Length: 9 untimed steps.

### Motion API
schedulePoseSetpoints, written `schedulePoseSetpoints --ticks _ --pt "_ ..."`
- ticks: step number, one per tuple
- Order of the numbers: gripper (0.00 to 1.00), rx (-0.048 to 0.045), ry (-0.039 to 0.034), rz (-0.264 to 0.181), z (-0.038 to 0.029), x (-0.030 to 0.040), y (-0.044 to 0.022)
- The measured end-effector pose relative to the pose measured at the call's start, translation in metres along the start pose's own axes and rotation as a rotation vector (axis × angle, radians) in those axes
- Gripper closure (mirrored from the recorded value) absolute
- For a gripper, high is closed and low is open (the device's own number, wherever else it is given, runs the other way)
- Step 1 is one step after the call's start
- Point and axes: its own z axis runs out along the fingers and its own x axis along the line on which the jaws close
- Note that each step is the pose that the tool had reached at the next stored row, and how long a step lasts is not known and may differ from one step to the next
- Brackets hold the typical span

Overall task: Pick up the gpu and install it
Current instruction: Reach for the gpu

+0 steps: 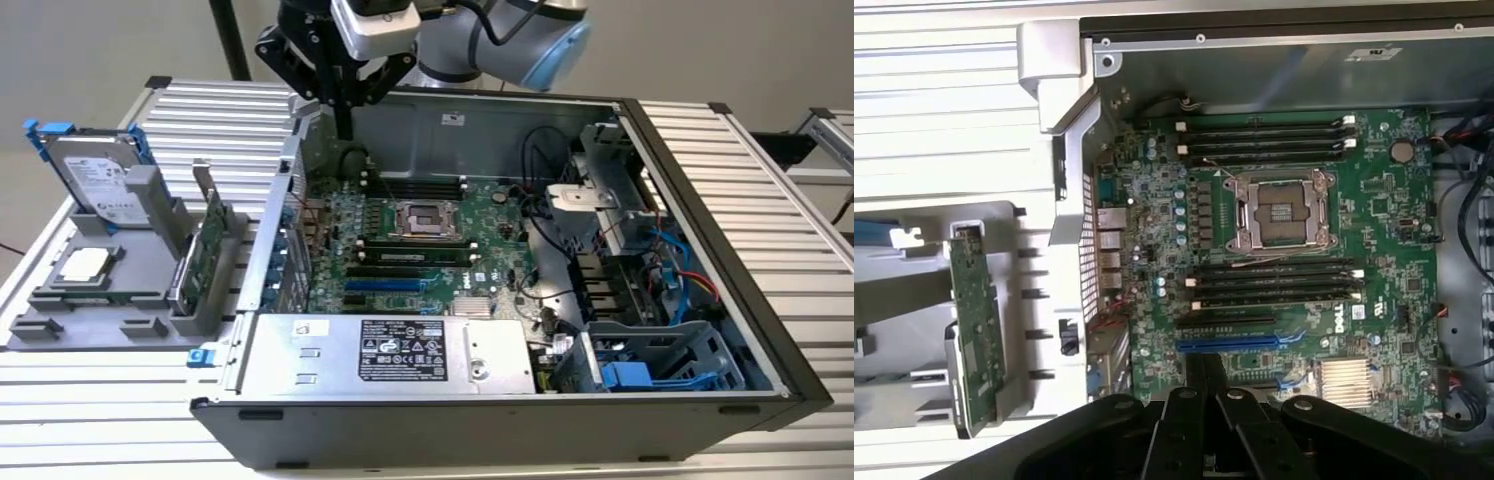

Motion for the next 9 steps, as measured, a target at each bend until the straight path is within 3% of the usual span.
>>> schedulePoseSetpoints --ticks 9 --pt "1.00 -0.0001 0.0000 0.000 -0.0002 0.0093 -0.0007"
